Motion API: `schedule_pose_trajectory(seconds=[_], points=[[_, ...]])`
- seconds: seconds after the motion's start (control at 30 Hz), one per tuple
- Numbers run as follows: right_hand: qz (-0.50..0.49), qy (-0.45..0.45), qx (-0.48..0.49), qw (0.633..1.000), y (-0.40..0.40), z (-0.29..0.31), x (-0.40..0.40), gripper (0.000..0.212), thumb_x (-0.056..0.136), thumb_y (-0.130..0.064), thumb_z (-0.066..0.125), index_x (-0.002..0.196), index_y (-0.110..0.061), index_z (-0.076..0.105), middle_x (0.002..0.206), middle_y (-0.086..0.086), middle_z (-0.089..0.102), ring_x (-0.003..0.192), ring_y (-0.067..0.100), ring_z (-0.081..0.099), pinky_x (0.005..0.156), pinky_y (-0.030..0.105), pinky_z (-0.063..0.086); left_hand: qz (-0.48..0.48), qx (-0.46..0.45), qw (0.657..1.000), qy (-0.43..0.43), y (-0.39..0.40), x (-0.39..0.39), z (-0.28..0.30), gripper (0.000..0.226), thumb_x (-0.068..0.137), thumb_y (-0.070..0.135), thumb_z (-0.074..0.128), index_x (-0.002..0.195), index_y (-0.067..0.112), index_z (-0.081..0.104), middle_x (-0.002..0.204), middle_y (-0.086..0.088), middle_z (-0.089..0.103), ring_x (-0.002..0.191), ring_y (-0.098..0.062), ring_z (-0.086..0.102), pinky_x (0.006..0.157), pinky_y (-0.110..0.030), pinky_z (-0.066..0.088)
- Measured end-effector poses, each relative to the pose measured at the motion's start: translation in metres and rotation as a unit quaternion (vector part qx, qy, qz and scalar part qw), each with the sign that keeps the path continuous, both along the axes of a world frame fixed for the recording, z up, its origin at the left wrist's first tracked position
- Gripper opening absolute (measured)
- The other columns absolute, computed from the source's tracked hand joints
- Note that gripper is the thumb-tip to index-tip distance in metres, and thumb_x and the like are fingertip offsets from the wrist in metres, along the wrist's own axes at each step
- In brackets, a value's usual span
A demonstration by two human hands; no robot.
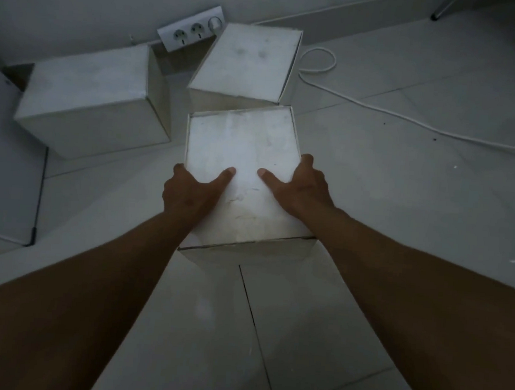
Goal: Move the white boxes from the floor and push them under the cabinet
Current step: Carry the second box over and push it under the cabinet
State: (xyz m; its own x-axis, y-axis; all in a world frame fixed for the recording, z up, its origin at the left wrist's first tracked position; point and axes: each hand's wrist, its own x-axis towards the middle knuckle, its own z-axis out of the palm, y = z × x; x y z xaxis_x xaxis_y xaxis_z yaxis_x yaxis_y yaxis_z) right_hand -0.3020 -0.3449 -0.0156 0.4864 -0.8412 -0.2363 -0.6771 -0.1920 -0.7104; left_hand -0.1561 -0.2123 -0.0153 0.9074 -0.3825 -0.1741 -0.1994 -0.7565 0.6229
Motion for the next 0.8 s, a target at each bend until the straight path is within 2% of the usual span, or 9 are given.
schedule_pose_trajectory(seconds=[0.17, 0.3, 0.4, 0.57, 0.67, 0.73, 0.8], points=[[-0.002, -0.043, -0.045, 0.998, 0.023, 0.026, 0.014, 0.097, 0.067, -0.079, 0.063, 0.133, -0.013, 0.034, 0.122, 0.015, 0.056, 0.107, 0.036, 0.057, 0.084, 0.041, 0.05, 0.039, -0.021, 0.997, -0.069, 0.025, 0.002, 0.03, 0.115, 0.052, 0.091, 0.056, 0.134, 0.011, 0.045, 0.129, -0.013, 0.058, 0.115, -0.035, 0.057, 0.094, -0.047, 0.05], [-0.018, -0.088, -0.073, 0.993, 0.05, 0.062, 0.031, 0.093, 0.065, -0.081, 0.062, 0.126, -0.014, 0.036, 0.113, 0.014, 0.059, 0.1, 0.036, 0.059, 0.073, 0.035, 0.044, 0.069, -0.042, 0.988, -0.135, 0.052, 0.011, 0.077, 0.112, 0.05, 0.094, 0.054, 0.128, 0.014, 0.048, 0.123, -0.009, 0.06, 0.111, -0.032, 0.059, 0.089, -0.043, 0.051], [-0.021, -0.123, -0.081, 0.989, 0.069, 0.092, 0.04, 0.088, 0.062, -0.083, 0.063, 0.116, -0.017, 0.039, 0.105, 0.011, 0.061, 0.094, 0.034, 0.061, 0.072, 0.035, 0.046, 0.084, -0.061, 0.98, -0.169, 0.078, 0.015, 0.114, 0.111, 0.049, 0.095, 0.055, 0.126, 0.015, 0.05, 0.121, -0.007, 0.062, 0.11, -0.03, 0.059, 0.085, -0.038, 0.048], [-0.007, -0.175, -0.122, 0.977, 0.108, 0.148, 0.053, 0.084, 0.06, -0.085, 0.06, 0.109, -0.019, 0.043, 0.092, 0.007, 0.064, 0.085, 0.033, 0.062, 0.069, 0.036, 0.05, 0.132, -0.057, 0.966, -0.217, 0.131, 0.011, 0.178, 0.106, 0.048, 0.095, 0.056, 0.121, 0.018, 0.054, 0.119, -0.004, 0.064, 0.111, -0.03, 0.06, 0.093, -0.041, 0.05], [0.017, -0.207, -0.139, 0.968, 0.128, 0.177, 0.064, 0.079, 0.061, -0.086, 0.059, 0.103, -0.021, 0.044, 0.086, 0.005, 0.064, 0.081, 0.032, 0.061, 0.067, 0.036, 0.049, 0.156, -0.061, 0.957, -0.236, 0.161, 0.009, 0.207, 0.107, 0.049, 0.096, 0.054, 0.121, 0.017, 0.052, 0.118, -0.005, 0.063, 0.11, -0.031, 0.059, 0.092, -0.045, 0.051], [0.022, -0.222, -0.155, 0.963, 0.14, 0.193, 0.067, 0.077, 0.062, -0.085, 0.059, 0.103, -0.021, 0.044, 0.082, 0.004, 0.062, 0.078, 0.032, 0.06, 0.063, 0.033, 0.041, 0.161, -0.077, 0.953, -0.243, 0.177, 0.008, 0.223, 0.104, 0.05, 0.095, 0.055, 0.12, 0.019, 0.052, 0.116, -0.003, 0.064, 0.108, -0.03, 0.06, 0.09, -0.043, 0.051], [0.032, -0.233, -0.161, 0.959, 0.154, 0.208, 0.071, 0.078, 0.062, -0.085, 0.059, 0.104, -0.021, 0.046, 0.084, 0.004, 0.064, 0.078, 0.032, 0.061, 0.064, 0.033, 0.043, 0.167, -0.096, 0.949, -0.251, 0.193, 0.01, 0.237, 0.101, 0.051, 0.093, 0.057, 0.121, 0.02, 0.052, 0.115, -0.001, 0.064, 0.106, -0.027, 0.061, 0.088, -0.038, 0.051]])
